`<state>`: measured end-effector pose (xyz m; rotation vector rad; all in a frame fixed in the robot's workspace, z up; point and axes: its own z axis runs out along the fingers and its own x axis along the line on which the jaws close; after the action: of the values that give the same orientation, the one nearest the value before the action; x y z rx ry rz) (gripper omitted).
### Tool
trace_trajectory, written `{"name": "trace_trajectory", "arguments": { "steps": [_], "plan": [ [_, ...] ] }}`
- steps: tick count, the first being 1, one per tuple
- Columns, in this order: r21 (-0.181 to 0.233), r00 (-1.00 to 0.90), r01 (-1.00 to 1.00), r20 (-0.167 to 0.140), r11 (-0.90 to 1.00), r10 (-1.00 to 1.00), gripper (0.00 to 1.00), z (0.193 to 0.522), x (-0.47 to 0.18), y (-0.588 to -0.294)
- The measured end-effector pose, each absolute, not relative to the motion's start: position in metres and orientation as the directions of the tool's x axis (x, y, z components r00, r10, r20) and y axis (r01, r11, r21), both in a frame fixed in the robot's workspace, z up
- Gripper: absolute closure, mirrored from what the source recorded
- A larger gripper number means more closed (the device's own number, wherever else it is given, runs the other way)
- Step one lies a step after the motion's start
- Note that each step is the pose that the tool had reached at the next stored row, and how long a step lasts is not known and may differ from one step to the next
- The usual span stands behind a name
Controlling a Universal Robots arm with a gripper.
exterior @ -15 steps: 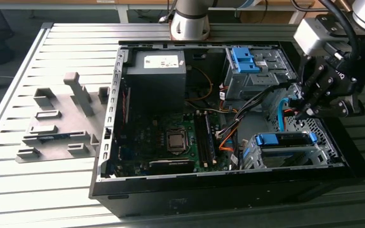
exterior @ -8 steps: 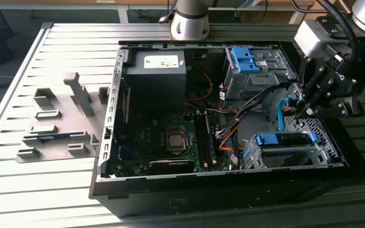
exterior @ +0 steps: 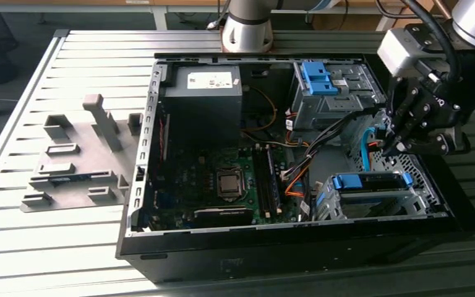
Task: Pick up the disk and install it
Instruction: 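Insert the first disk wire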
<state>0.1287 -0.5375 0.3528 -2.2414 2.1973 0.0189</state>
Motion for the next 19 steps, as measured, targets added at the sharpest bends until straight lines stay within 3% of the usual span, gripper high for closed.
{"name": "trace_trajectory", "arguments": {
  "steps": [19],
  "plan": [
    [-0.001, -0.042, -0.999, -0.011, 0.042, -0.999, 0.84, 0.342, 0.124, -0.552]
  ]
}}
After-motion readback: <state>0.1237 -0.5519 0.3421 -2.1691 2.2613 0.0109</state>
